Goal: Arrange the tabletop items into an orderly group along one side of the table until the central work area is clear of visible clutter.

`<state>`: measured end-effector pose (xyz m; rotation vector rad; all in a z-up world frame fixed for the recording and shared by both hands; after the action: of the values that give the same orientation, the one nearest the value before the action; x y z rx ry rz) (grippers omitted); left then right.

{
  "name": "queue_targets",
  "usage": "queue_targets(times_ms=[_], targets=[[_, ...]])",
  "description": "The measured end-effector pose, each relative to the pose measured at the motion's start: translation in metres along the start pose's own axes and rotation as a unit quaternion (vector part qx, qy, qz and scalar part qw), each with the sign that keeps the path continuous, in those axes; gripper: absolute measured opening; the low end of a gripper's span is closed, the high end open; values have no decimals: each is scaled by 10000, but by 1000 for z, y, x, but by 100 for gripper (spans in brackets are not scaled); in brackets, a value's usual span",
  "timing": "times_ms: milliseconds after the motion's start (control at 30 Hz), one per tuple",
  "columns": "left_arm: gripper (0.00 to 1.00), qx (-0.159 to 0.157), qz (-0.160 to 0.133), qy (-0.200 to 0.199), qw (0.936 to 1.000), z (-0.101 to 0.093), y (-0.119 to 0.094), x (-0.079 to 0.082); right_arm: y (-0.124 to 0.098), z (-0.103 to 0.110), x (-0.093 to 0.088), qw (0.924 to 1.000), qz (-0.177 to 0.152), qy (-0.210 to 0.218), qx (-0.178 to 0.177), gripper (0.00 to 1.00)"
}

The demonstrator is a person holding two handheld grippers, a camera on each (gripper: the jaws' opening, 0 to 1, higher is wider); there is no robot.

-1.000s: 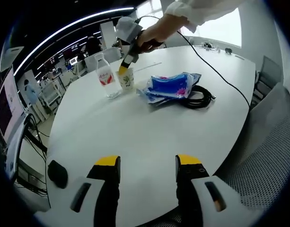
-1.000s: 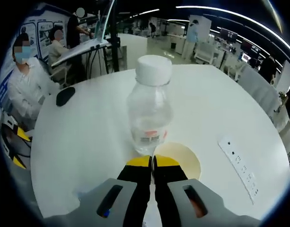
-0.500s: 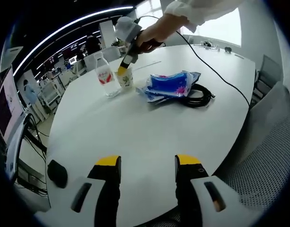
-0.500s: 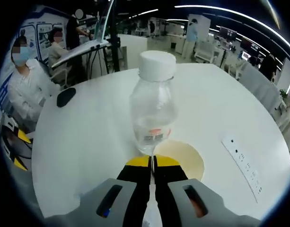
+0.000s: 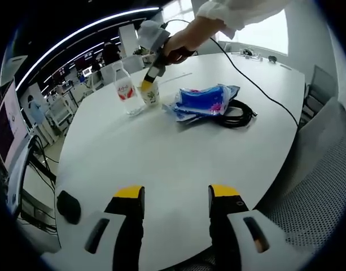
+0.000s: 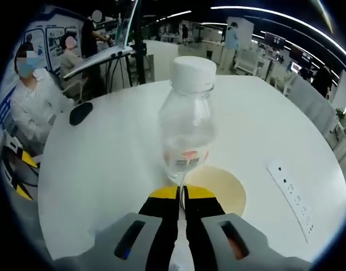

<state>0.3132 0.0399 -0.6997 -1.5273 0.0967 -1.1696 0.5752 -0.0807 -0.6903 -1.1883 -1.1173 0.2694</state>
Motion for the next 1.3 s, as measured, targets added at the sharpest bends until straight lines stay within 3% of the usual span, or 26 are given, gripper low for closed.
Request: queue_targets(times_ms=[500,1067,1300], targets=[[44,-3,27,14,10000,0,0,0,-3,1,3,9998,-195,-40,-18,22],[44,4,47,23,10000,0,0,-1,-20,-5,14,9989,-442,10,-138,36],[44,7,40,32,10000,0,0,-1,-30,-4,11,9980,-435,438,-129,45]])
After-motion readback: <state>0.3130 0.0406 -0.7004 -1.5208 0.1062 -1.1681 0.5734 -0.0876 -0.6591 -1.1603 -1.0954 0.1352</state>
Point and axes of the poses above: the point that each gripper's makers call its tool centre point, and the gripper's own axes: y roughly forward along the fingers, z roughly to its left, x roughly out of its top, the point moved 1 cm from there along -y, roughly backward along the fingers, and after that the axes turned 10 degrees about z, right-handed, at the moved point
